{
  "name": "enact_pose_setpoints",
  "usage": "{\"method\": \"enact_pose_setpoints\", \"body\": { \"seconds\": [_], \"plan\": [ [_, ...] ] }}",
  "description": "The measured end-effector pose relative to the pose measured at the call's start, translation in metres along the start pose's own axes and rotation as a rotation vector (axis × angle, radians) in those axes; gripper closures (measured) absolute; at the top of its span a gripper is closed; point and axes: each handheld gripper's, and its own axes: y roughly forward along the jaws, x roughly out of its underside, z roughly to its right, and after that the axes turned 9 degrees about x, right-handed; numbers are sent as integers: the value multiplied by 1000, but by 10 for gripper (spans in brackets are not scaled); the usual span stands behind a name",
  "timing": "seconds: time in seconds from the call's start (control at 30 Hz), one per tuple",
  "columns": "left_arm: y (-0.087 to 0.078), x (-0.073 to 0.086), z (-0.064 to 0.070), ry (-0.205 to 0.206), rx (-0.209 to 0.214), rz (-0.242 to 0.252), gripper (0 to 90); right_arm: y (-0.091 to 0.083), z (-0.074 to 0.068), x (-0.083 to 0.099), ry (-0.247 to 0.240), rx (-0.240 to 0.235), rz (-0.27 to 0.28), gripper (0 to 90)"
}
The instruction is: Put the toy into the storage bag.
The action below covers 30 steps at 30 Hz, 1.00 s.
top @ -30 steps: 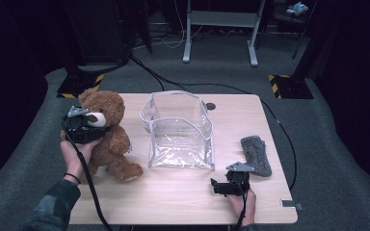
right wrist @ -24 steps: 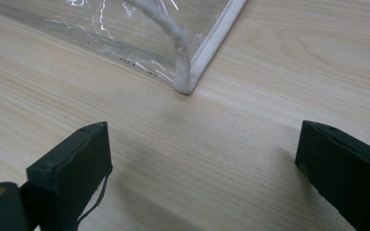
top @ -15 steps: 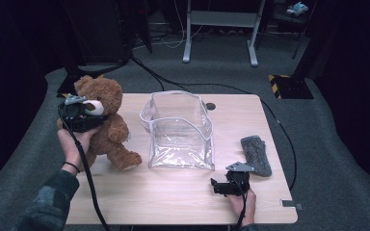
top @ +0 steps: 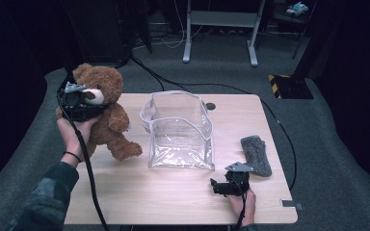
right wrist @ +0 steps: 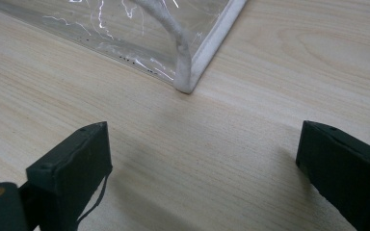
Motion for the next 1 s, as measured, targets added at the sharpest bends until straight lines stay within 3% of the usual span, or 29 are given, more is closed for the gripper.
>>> {"method": "enact_pose_setpoints", "body": {
  "seconds": [0.5, 1.0],
  "plan": [
    [-11, -36, 5, 24, -45, 50, 472, 0, -1, 0, 7, -5, -1, 47],
    [-13, -70, -6, 9, -145, 93, 471, 0, 0, 0, 3, -7, 2, 48]
  ]
}}
